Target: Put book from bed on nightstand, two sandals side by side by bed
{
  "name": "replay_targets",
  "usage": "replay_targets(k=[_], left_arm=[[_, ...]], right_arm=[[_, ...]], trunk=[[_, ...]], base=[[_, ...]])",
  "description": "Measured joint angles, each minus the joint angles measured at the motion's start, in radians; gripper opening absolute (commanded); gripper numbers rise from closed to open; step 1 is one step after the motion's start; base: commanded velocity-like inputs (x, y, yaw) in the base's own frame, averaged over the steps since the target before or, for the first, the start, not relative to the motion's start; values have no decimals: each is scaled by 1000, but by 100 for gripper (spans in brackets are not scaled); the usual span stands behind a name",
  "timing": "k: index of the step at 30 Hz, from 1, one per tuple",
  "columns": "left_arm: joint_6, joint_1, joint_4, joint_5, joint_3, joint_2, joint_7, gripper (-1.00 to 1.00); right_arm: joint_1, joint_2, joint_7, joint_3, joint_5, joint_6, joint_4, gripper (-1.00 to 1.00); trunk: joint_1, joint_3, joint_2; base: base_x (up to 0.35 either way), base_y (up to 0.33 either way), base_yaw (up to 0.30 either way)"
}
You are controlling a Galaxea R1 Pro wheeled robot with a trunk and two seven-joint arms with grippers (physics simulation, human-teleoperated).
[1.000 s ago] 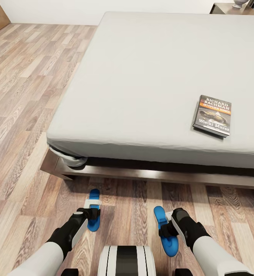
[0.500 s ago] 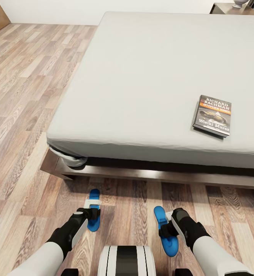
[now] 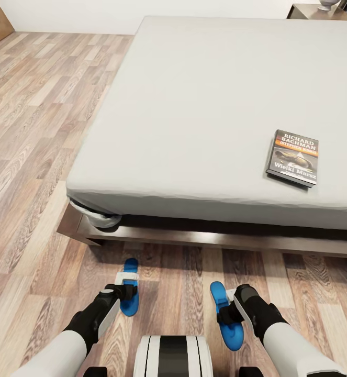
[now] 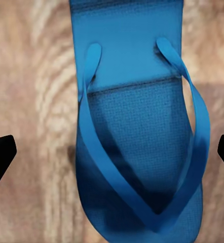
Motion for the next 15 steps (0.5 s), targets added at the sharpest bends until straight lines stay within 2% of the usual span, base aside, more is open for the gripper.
replay_targets(k=[15], left_arm=[[0, 0, 1, 0, -1, -1, -1, 100]], right_arm=[[0, -1, 0, 0, 0, 0, 0, -100]], trunk=[[0, 0, 0]], base=[[0, 3, 0]])
